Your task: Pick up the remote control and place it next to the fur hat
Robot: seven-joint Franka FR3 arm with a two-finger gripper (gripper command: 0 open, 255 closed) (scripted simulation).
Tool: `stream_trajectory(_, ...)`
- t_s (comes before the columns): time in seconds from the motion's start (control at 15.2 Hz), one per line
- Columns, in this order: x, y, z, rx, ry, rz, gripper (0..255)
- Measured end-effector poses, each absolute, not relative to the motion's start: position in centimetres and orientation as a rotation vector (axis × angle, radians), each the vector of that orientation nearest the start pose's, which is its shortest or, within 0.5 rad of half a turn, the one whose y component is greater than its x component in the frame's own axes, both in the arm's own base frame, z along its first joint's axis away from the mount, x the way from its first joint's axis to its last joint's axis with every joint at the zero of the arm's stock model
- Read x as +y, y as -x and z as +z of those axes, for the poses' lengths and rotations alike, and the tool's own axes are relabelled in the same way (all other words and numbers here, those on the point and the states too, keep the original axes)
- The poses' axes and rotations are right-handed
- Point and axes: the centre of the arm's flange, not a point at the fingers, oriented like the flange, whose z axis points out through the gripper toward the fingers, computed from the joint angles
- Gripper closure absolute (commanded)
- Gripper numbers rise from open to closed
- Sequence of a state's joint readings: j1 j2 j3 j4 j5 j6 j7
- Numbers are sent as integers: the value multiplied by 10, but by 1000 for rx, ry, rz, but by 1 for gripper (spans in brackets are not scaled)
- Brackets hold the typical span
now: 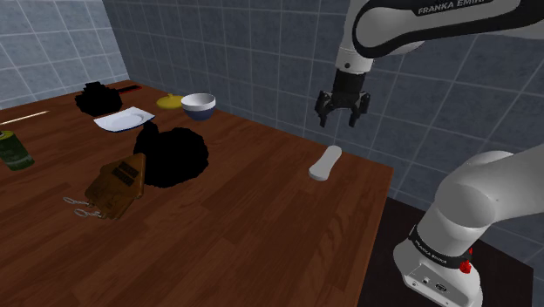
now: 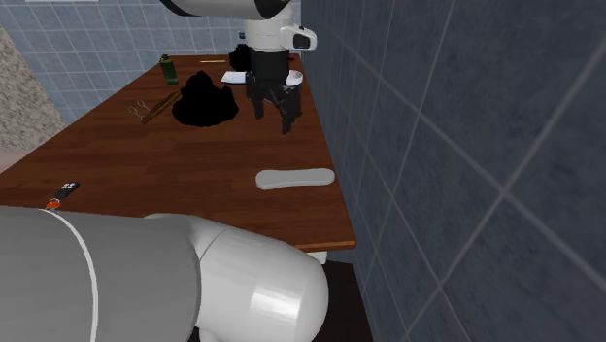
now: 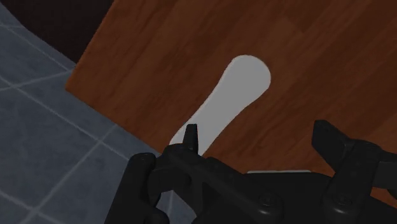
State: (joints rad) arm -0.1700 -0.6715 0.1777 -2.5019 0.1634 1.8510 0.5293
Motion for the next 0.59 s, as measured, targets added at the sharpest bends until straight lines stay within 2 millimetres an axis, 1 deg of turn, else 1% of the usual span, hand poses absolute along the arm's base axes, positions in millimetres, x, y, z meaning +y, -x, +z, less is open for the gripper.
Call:
stream_trajectory(0.07,18,-353,490,1007,2927,-5,0)
stream_trajectory(0.13,15,-359,482,1095,2898,-5,0)
stream_trajectory(0.2,16,-366,467,1180,2868,-2,0)
stream_trajectory(0.46,0,-377,416,1523,2715,-3,0)
stream_trajectory(0.53,-9,-378,403,1607,2670,-2,0)
stream_trajectory(0.59,-13,-382,393,1685,2624,-3,0)
